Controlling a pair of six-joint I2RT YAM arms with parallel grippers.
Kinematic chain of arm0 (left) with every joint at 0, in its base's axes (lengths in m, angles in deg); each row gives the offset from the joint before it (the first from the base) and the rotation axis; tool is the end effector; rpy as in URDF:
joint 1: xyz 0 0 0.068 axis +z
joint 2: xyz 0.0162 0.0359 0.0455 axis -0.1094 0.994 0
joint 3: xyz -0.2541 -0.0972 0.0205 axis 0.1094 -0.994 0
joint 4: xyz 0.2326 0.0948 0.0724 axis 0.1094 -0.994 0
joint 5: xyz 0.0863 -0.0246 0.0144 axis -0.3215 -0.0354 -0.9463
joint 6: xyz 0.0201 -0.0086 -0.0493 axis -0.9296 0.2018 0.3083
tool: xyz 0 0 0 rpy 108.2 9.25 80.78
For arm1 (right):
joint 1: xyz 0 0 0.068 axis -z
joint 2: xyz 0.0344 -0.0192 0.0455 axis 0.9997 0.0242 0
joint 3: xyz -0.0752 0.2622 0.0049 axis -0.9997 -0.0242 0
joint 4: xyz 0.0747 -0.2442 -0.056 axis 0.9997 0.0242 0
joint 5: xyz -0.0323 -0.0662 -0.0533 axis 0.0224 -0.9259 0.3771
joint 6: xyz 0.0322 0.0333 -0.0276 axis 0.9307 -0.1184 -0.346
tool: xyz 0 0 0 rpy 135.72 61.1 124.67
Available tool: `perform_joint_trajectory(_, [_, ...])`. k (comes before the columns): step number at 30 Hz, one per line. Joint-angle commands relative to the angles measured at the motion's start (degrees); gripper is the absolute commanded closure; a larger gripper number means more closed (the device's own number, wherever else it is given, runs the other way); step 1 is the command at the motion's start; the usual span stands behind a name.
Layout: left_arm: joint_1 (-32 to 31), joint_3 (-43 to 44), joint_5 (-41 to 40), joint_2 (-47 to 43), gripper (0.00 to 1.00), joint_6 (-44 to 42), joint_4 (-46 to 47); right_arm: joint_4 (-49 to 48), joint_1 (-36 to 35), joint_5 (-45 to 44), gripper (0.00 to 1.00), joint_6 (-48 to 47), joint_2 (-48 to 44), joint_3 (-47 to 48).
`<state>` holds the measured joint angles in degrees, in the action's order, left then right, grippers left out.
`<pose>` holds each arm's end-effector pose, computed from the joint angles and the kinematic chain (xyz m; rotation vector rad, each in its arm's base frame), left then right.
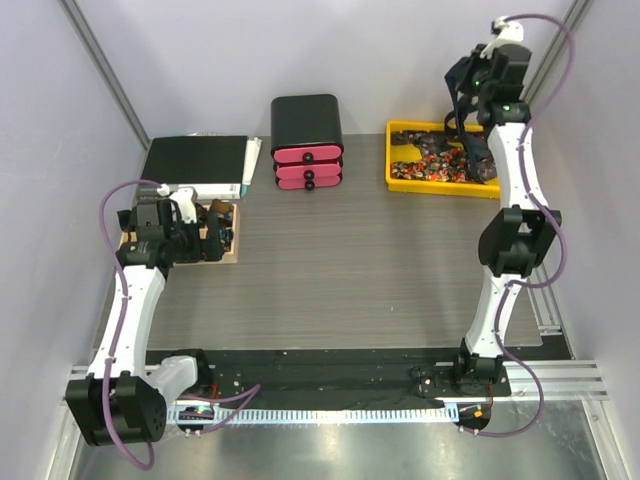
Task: Roll the ties
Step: Pick up the tie from the bin, then place the tie at the center of the board.
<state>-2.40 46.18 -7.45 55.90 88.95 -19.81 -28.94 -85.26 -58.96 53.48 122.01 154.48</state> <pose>0.2121 0.0081 0.2920 -0.0588 2.4075 -0.2048 0.5096 -0.0243 0.4072 0.0510 1.6848 0.1980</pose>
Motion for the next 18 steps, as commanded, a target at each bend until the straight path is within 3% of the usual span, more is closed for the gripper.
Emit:
perform_joint_trajectory(1, [0.3,2.0,1.6,-2.7,0.00,0.6,-0.5,-3.2,1.1,4.0,0.99,3.7,-8.4,1.5])
perform_joint_trajectory(8, [0.3,2.8,4.0,-4.2,0.00,0.6,-0.3,-3.1,1.6,10.0,0.99,8.2,-19.3,-2.5])
perform_joint_trajectory(18, [0.3,5.1,7.9,-4.9,0.00,1.0,-0.1,-3.8,0.3,18.8,0.99,25.3,-26.8,-0.8])
